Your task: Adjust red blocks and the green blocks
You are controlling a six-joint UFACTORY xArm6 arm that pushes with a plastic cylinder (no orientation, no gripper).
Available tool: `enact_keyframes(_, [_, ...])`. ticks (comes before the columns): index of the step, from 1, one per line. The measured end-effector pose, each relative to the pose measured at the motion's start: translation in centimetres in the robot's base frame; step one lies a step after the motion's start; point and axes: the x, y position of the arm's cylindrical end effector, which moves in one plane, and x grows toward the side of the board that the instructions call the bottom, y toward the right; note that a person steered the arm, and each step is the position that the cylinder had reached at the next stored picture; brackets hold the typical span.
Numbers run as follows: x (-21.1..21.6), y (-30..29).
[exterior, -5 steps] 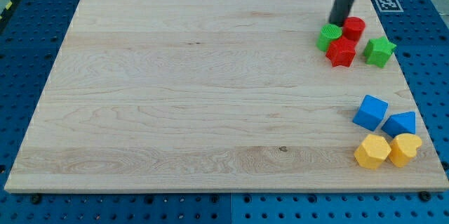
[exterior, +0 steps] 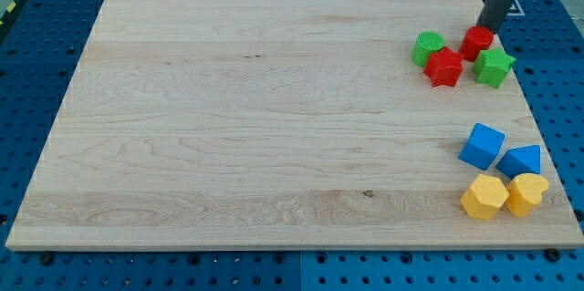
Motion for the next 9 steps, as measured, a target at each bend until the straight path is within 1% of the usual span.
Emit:
enact_keyframes(3, [2.2, 3.5])
enact_keyframes(4, [5.8, 3.5])
enact_keyframes(5, [7.4, 2.4])
enact_keyframes(7, [7.4, -1.0])
enact_keyframes(8, [4.4, -0.2])
enact_keyframes(9, [-1.8, 1.9])
